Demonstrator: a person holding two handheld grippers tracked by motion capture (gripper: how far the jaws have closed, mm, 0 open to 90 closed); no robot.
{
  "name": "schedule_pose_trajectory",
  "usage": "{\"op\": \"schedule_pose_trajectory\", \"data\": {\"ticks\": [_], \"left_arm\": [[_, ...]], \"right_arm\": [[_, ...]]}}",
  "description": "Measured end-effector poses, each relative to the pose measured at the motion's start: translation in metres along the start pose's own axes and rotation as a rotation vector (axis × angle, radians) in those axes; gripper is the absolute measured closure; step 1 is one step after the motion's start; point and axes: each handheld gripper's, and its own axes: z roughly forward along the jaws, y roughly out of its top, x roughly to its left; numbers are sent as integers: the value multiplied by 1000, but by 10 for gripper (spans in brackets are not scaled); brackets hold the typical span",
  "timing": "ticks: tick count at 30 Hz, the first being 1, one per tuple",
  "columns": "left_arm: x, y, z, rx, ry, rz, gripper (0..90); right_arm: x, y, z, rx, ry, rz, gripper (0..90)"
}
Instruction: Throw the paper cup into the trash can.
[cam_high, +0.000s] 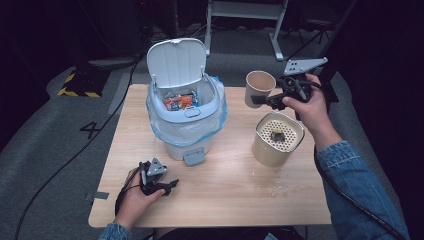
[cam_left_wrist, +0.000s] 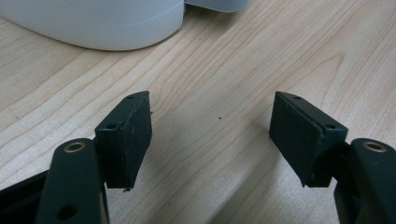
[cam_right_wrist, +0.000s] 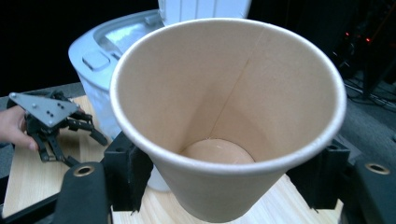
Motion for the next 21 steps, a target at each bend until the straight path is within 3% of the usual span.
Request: {"op": "schedule_pose_trajectory", "data": {"ticks": [10,16,21], "left_arm": [[0,0,1,-1,2,-4,300],[0,1,1,-1,4,-8,300],[-1,1,1,-1,5,-10,299]], "right_arm": [[6,39,32,-44,55,-34,303],[16,56,58,-38,101,-77,302],[22,67,77,-44,138,-82,301]]}}
